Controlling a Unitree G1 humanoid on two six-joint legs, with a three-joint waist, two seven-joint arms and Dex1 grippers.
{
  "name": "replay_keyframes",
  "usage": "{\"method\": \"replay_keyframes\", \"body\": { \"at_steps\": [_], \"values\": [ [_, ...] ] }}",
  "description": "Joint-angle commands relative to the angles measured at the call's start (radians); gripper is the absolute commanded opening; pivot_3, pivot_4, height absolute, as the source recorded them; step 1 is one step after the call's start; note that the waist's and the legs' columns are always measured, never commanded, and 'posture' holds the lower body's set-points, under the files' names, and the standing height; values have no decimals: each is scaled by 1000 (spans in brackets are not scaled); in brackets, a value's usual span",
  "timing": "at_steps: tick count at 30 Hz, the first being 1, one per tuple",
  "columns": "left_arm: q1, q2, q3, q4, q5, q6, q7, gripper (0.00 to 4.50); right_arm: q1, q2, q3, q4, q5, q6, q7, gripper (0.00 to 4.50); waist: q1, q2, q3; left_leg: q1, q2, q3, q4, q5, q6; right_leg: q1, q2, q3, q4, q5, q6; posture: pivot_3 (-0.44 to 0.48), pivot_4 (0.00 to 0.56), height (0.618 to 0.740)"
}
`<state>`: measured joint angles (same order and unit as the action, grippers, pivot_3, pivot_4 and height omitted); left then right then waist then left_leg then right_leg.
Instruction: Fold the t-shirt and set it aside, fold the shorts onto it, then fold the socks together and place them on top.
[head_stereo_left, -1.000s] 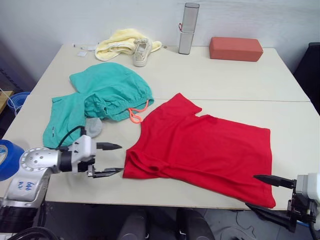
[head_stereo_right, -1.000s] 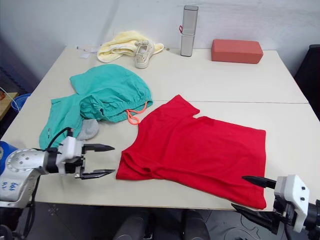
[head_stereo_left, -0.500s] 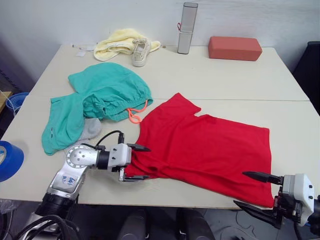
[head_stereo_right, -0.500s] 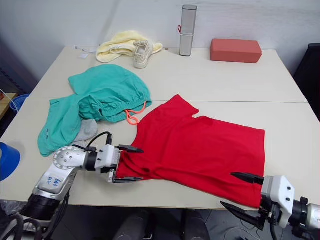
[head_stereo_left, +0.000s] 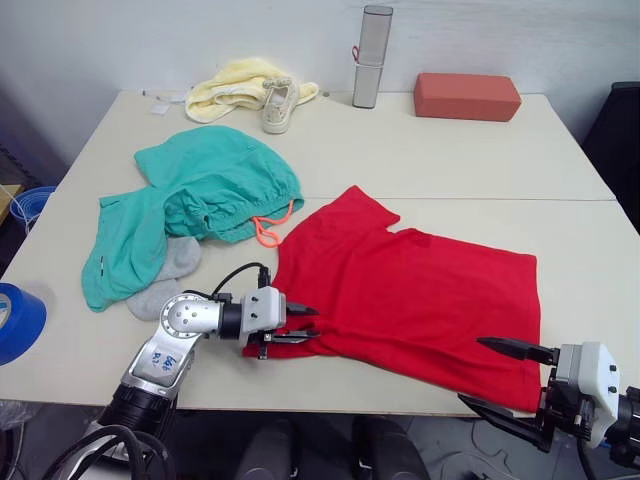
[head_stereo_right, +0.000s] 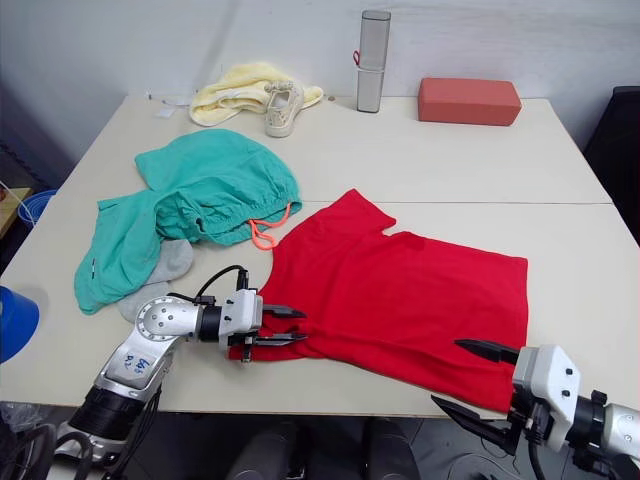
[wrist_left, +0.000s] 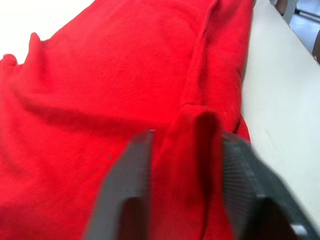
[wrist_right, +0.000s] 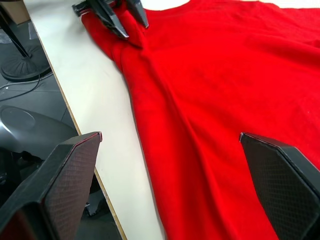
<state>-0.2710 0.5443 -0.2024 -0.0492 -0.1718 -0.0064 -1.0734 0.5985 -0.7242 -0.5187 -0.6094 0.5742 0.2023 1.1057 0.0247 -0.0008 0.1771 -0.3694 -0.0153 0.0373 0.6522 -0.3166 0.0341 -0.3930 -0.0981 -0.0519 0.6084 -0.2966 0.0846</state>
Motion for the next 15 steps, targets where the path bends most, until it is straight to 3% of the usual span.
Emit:
{"method": "replay_keyframes", "body": {
  "at_steps": [1, 2, 6, 13, 15],
  "values": [
    [-32, -5, 31, 0, -20, 19, 27, 317, 3, -1, -4, -39, 23, 12, -13, 4500, 0, 0, 0, 0, 0, 0, 0, 0, 0, 0, 0, 0, 0, 0, 0, 0, 150, 740],
    [-43, -13, 33, 11, -13, 26, 43, 29, 2, -3, -3, -42, 24, 15, -15, 4500, 0, 0, 0, 0, 0, 0, 0, 0, 0, 0, 0, 0, 0, 0, 0, 0, 150, 740],
    [-86, -41, 39, 45, -12, 50, 80, 29, -5, -5, 1, -54, 27, 33, -26, 4500, 3, 0, 0, -1, 0, 0, 2, 0, 0, 0, 0, 0, 0, 0, 0, 0, 150, 740],
    [-168, -69, -2, 162, 37, -47, 56, 29, -11, -5, 24, -53, 20, 48, -34, 4500, 2, -1, 0, 0, 0, 0, 2, 1, -1, 0, 1, 0, 1, 0, 1, 0, 150, 740],
    [-180, -71, -9, 176, 19, -38, 26, 442, -6, 1, 32, -44, 12, 39, -28, 4500, 2, -1, 0, 0, 0, 0, 2, 1, -1, 0, 1, 0, 1, 0, 1, 0, 150, 740]
  ]
}}
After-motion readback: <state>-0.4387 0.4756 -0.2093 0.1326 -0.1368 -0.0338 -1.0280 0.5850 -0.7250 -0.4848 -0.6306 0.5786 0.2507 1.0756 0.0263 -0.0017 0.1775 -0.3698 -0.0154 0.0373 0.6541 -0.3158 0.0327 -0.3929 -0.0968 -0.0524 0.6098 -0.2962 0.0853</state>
